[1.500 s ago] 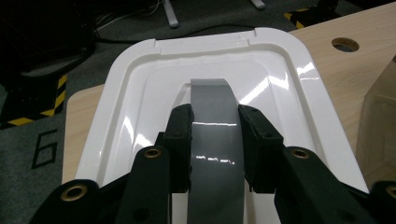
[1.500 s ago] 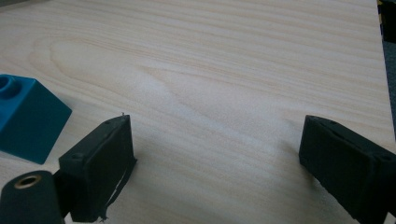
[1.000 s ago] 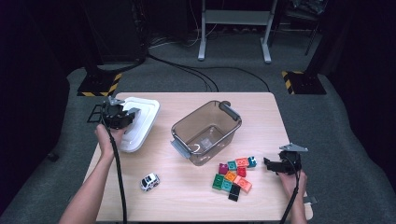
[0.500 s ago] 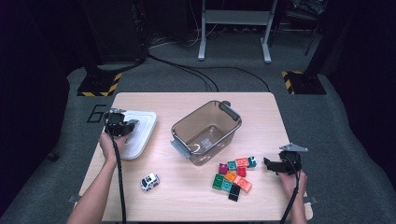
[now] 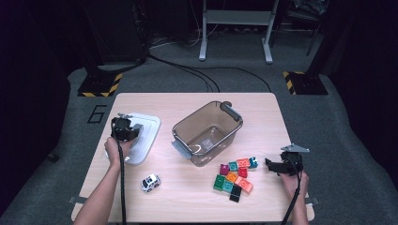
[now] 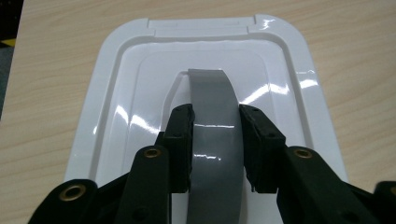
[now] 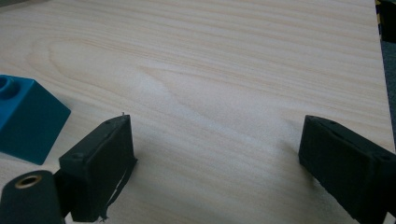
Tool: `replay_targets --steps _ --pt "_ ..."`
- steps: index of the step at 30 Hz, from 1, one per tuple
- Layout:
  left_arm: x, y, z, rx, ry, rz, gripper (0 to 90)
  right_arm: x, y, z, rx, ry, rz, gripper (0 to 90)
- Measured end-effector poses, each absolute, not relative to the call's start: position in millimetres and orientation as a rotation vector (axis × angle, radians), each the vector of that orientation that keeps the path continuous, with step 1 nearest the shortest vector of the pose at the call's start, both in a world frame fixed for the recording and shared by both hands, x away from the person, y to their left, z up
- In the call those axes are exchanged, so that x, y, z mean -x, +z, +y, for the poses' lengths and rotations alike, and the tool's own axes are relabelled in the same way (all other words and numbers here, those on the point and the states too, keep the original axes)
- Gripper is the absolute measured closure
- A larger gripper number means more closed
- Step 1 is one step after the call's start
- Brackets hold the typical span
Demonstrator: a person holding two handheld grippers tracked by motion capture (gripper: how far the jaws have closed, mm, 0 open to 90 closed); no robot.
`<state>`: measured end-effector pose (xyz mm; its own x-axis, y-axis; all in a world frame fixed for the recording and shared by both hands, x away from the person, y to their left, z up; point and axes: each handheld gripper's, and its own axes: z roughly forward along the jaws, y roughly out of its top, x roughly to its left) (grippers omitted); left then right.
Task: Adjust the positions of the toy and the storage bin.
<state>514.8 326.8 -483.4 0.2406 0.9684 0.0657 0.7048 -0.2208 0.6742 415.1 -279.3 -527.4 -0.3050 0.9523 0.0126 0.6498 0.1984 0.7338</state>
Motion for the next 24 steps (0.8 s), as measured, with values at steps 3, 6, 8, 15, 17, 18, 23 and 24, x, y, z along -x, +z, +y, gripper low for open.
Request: replay_targets --steps 3,6,8,15,17,18,23,24 --pt "-513.8 -480.8 325.9 -2.009 0.647 1.507 46.9 -415.2 -527.4 -279.8 -1.486 0.896 2.034 9.5" --pt "-508.3 -473.6 326.0 -2.006 0.622 1.462 31.0 -415.3 -527.4 -279.6 -1.489 0.898 2.032 9.6" --pt "-502.8 -467.7 325.2 -1.992 0.620 1.428 24.0 -415.2 -527.4 -279.5 -1.491 0.899 2.030 9.7" --pt "-477.3 -447.2 325.2 -2.038 0.573 1.293 14.4 -415.1 -527.4 -280.1 -1.483 0.894 2.036 9.7" --pt "-469.6 -446.1 323.1 -2.060 0.548 1.284 10.4 -415.1 -527.4 -279.9 -1.486 0.895 2.033 9.7" --pt "-465.2 -445.8 321.6 -2.072 0.556 1.268 8.4 -415.0 -527.3 -279.9 -1.488 0.895 2.033 9.8" --pt "-446.4 -444.5 316.4 -2.124 0.511 1.201 5.8 -415.0 -527.2 -279.7 -1.491 0.896 2.032 9.8" --pt "-443.7 -445.3 315.2 -2.119 0.500 1.199 5.2 -415.0 -527.2 -279.8 -1.490 0.896 2.032 9.8"
